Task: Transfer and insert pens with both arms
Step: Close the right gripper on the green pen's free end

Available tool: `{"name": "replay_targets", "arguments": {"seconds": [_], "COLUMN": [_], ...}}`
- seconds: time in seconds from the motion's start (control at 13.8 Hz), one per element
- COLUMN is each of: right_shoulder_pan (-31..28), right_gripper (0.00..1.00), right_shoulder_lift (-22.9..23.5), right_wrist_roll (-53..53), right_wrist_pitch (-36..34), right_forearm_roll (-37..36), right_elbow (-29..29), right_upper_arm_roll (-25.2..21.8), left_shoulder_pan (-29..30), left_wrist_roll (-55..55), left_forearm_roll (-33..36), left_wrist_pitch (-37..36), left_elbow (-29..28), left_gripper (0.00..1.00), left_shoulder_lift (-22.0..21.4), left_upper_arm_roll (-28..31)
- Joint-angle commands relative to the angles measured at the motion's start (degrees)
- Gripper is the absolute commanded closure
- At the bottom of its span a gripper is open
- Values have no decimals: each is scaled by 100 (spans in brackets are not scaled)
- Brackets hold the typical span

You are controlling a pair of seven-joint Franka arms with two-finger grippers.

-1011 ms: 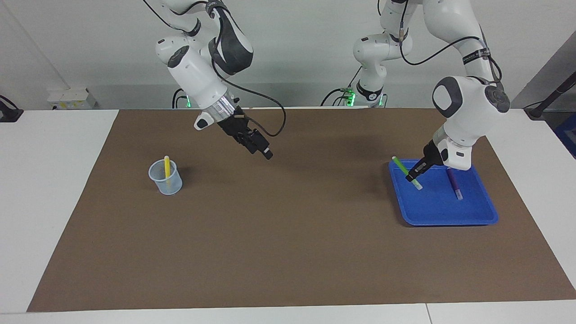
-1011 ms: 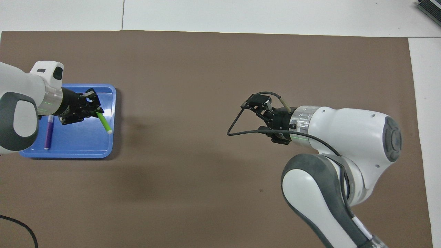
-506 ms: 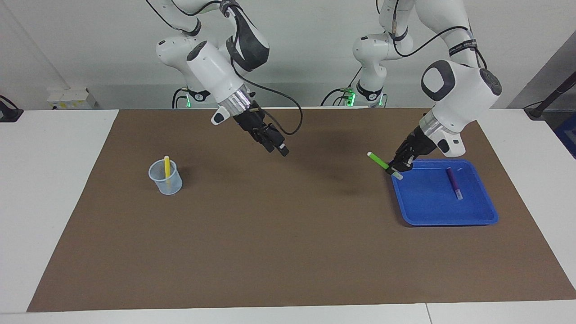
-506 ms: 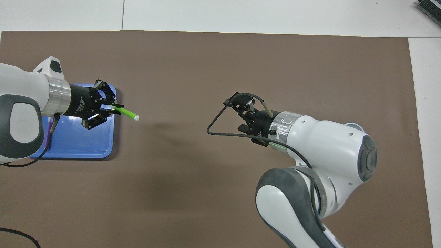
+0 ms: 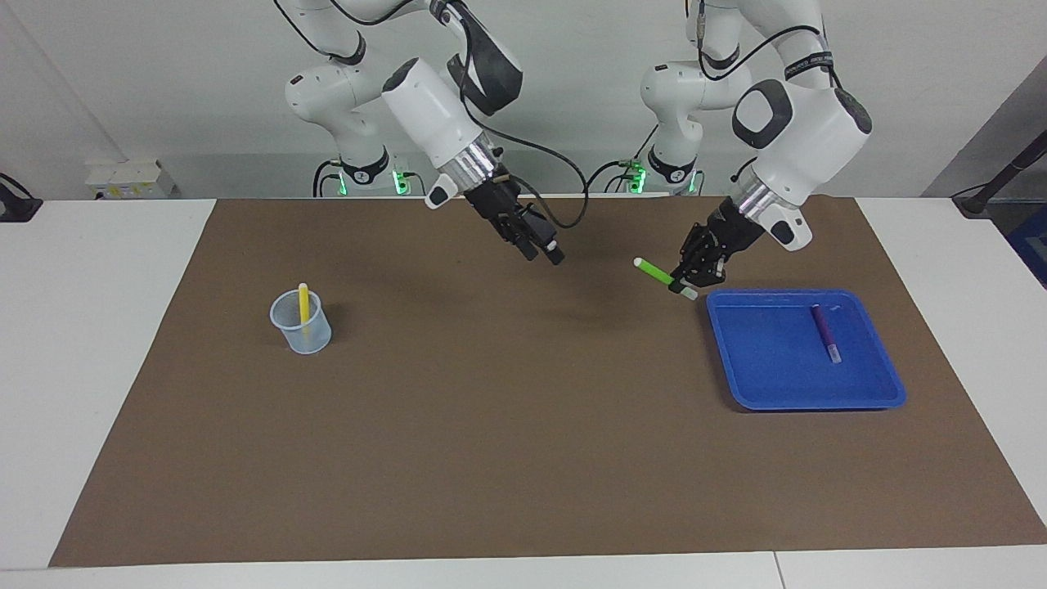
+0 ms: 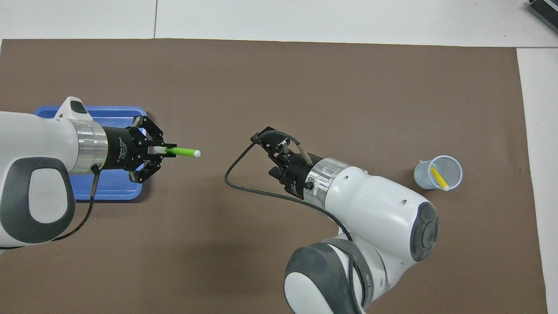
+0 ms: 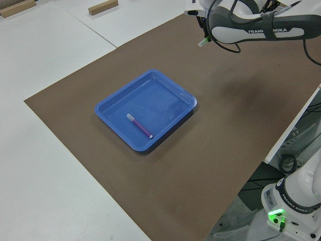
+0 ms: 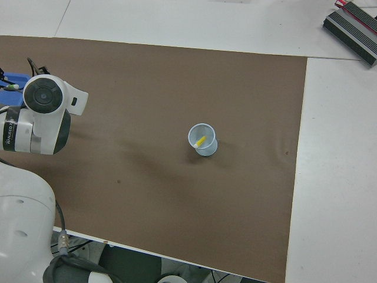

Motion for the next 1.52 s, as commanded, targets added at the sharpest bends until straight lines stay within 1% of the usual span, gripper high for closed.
{"name": "replay_targets", "arguments": {"seconds": [0.0, 0.22, 0.36, 0.58, 0.65, 0.87, 1.01, 1.08, 1.16, 1.37, 1.44], "right_shoulder_pan": [74, 329, 513, 523, 523, 479, 453, 426, 426, 426, 426], "right_gripper": [0, 0, 1, 5, 12, 13, 21, 28, 30, 39, 41], "right_shoulder_lift": [177, 335, 423, 607, 634, 661, 696, 704, 722, 722, 722], "right_wrist_roll": [37, 72, 361, 415, 406, 301, 292, 266, 239, 274, 309], "right_wrist_pitch": [84, 111, 154, 190, 190, 181, 190, 190, 190, 198, 199], "right_forearm_roll": [155, 155, 155, 147, 147, 138, 138, 94, 94, 103, 103], "right_elbow": [261, 402, 630, 885, 912, 903, 903, 903, 903, 912, 912], "right_upper_arm_roll": [11, 46, 46, 46, 46, 46, 46, 46, 46, 46, 46], "left_shoulder_pan": [-277, -522, -767, -927, -927, -927, -927, -927, -927, -927, -927], "left_wrist_roll": [-659, -1406, -1803, -1918, -1927, -1963, -1963, -1963, -1963, -1963, -1963], "left_forearm_roll": [-112, -121, -121, -121, -121, -121, -121, -121, -121, -121, -121], "left_wrist_pitch": [378, 755, 1116, 1301, 1302, 1275, 1267, 1258, 1232, 1214, 1214], "left_elbow": [-339, -470, -655, -761, -761, -761, -761, -770, -770, -770, -770], "left_gripper": [100, 100, 100, 100, 100, 100, 100, 100, 100, 100, 100], "left_shoulder_lift": [-320, -417, -513, -557, -557, -593, -593, -601, -619, -628, -628], "left_upper_arm_roll": [75, 75, 75, 75, 75, 75, 75, 75, 75, 75, 75]}}
